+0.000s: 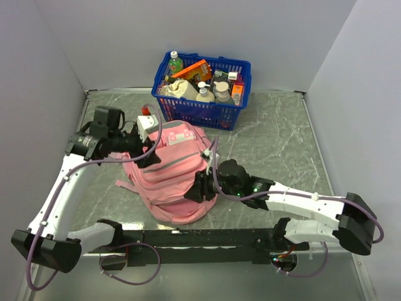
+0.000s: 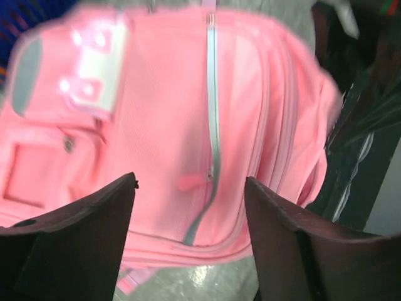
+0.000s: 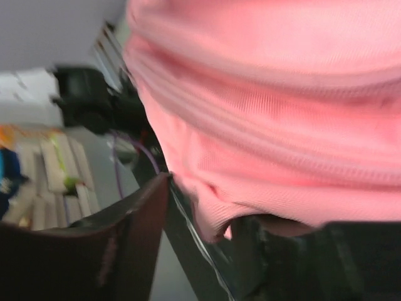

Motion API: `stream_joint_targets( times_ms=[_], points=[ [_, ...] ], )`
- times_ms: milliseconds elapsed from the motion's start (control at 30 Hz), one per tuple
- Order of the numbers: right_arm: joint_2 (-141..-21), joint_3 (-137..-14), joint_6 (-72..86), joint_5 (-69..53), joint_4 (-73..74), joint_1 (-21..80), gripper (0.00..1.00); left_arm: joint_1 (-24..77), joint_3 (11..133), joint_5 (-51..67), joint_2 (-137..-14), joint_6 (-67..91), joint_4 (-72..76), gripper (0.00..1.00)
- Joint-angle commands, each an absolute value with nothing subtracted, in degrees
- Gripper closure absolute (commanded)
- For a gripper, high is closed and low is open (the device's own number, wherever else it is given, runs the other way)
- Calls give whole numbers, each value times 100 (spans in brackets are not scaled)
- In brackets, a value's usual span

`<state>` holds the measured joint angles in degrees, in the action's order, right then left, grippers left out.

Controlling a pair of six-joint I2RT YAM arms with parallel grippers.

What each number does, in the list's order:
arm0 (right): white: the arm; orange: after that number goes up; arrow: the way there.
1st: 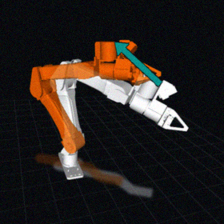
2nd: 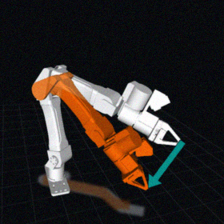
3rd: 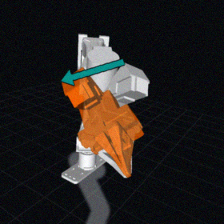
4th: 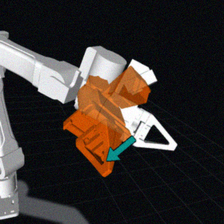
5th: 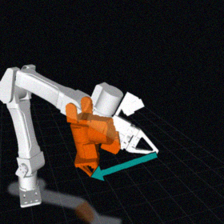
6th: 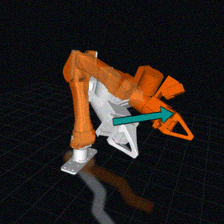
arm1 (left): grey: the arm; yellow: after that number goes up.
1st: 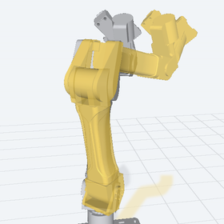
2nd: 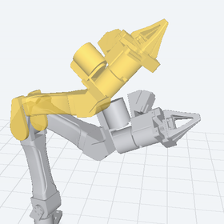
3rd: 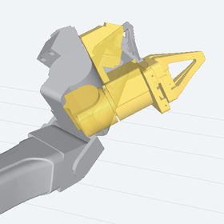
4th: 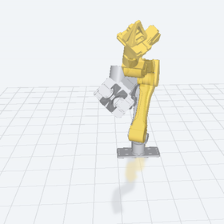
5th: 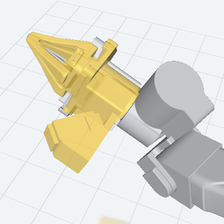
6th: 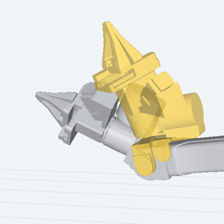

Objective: Pack the student bag
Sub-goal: Adjust the student bag at the center of the board.

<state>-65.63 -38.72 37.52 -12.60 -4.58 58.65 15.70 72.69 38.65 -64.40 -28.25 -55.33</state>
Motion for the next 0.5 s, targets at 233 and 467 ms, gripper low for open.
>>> stream_joint_targets(
  times_ms=[233,467],
  points=[
    [-4422,-3016,3312,515,1554,5898,68,2021,8472,4254,-7558,-3120,-6108,34],
    [-4814,-2461,4237,2321,986,5311,100,2329,8623,4447,-7884,-2901,-5941,46]
  ],
)
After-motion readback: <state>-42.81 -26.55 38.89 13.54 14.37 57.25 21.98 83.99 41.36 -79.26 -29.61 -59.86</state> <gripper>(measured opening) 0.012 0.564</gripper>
